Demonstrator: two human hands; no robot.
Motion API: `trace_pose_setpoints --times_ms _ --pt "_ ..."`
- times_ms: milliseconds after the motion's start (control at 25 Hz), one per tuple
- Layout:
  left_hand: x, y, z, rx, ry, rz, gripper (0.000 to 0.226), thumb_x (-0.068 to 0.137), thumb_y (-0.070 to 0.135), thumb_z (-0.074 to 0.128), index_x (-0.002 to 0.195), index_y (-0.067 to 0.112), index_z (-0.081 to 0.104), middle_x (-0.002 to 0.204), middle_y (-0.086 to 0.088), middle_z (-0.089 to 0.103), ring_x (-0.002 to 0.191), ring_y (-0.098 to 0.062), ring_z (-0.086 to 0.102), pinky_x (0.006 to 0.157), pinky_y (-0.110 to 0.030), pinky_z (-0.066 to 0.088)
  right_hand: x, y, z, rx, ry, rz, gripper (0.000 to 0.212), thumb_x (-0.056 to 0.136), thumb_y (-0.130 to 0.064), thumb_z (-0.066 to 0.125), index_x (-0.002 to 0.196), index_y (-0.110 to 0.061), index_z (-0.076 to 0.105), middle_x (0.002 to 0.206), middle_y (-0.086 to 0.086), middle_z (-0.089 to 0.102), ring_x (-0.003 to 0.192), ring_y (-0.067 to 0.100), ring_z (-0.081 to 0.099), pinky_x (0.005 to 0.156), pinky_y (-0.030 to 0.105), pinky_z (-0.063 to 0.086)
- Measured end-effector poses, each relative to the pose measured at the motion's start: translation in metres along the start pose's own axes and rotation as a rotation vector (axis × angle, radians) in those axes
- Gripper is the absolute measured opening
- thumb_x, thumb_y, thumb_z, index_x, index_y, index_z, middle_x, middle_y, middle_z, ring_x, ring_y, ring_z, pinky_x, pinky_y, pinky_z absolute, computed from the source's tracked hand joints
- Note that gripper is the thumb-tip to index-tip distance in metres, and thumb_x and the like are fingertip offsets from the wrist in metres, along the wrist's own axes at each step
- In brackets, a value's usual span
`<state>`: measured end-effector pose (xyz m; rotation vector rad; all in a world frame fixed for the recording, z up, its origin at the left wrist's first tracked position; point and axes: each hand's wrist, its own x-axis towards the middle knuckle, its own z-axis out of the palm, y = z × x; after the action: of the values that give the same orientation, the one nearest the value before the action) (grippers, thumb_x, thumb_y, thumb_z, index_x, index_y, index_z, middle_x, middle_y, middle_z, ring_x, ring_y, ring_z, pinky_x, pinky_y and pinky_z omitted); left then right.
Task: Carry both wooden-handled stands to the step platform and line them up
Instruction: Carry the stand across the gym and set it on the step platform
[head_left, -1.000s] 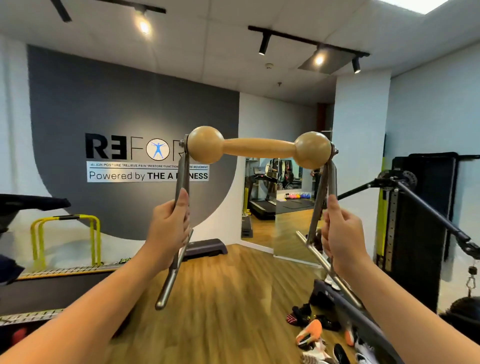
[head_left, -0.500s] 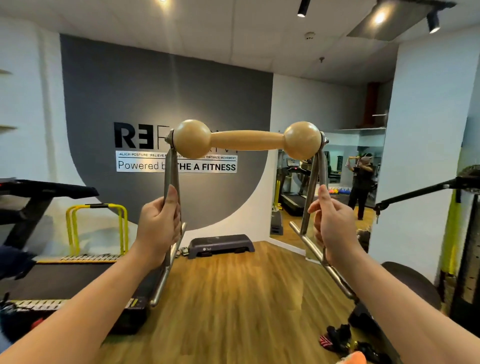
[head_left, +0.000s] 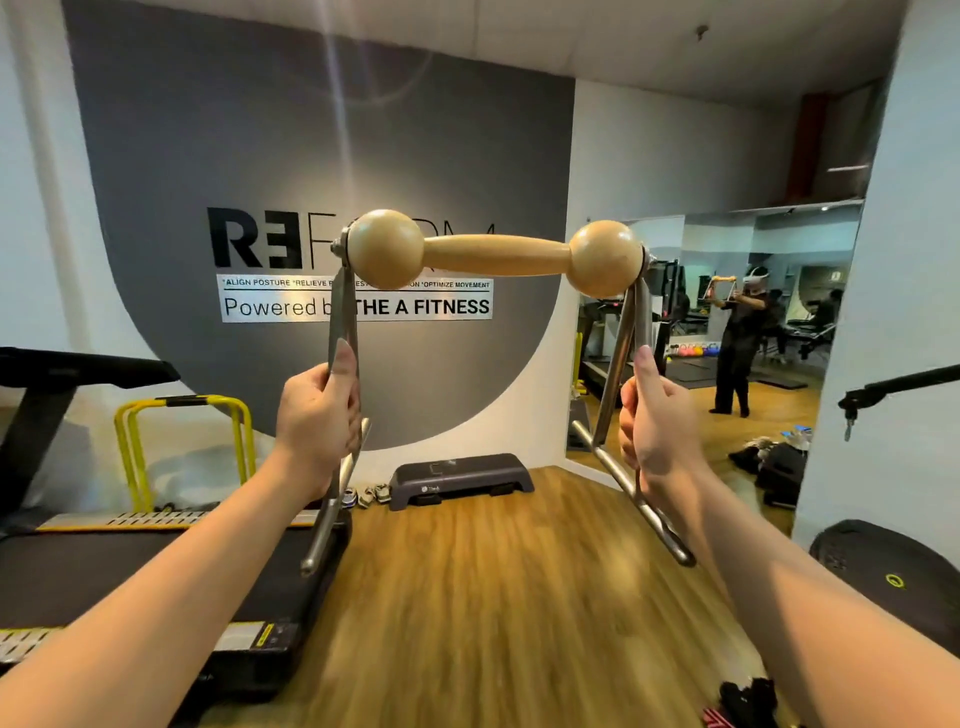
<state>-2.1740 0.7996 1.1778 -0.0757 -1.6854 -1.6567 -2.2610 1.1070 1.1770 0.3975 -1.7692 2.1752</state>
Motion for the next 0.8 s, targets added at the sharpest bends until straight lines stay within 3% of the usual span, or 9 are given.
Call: trace_pose_setpoints --times_ms 360,520,800 --pt "0.167 -0.134 0.052 0.084 0.042 0.018 0.053 0.1 0.056 0.045 0.071 0.011 0.043 0.049 -0.001 0.036 0.035 -0.011 0.033 0.033 -0.022 0.029 0.2 0.123 0.049 -0.021 -0.037 -0.014 0.055 0.101 -0.062 0.048 0.067 -0.019 0.048 0.054 0.0 0.035 0.04 0.014 0.028 0.037 0.025 0.022" --pt "0.239 -0.182 0.088 0.098 0.061 0.01 0.053 0.1 0.054 0.045 0.071 0.01 0.044 0.049 -0.002 0.035 0.034 -0.01 0.033 0.033 -0.021 0.029 0.292 0.165 0.055 -0.035 -0.045 0.001 0.056 0.102 -0.063 0.046 0.064 -0.022 0.047 0.054 -0.003 0.038 0.041 0.012 0.032 0.04 0.024 0.028" --pt "0.359 -0.258 0.148 0.16 0.14 0.03 0.056 0.099 0.056 0.043 0.067 0.009 0.046 0.048 0.002 0.038 0.037 -0.009 0.035 0.038 -0.024 0.031 0.451 0.217 0.074 -0.108 -0.022 0.003 0.063 0.09 -0.077 0.049 0.057 -0.023 0.047 0.051 -0.004 0.038 0.04 0.014 0.031 0.048 0.027 0.023"
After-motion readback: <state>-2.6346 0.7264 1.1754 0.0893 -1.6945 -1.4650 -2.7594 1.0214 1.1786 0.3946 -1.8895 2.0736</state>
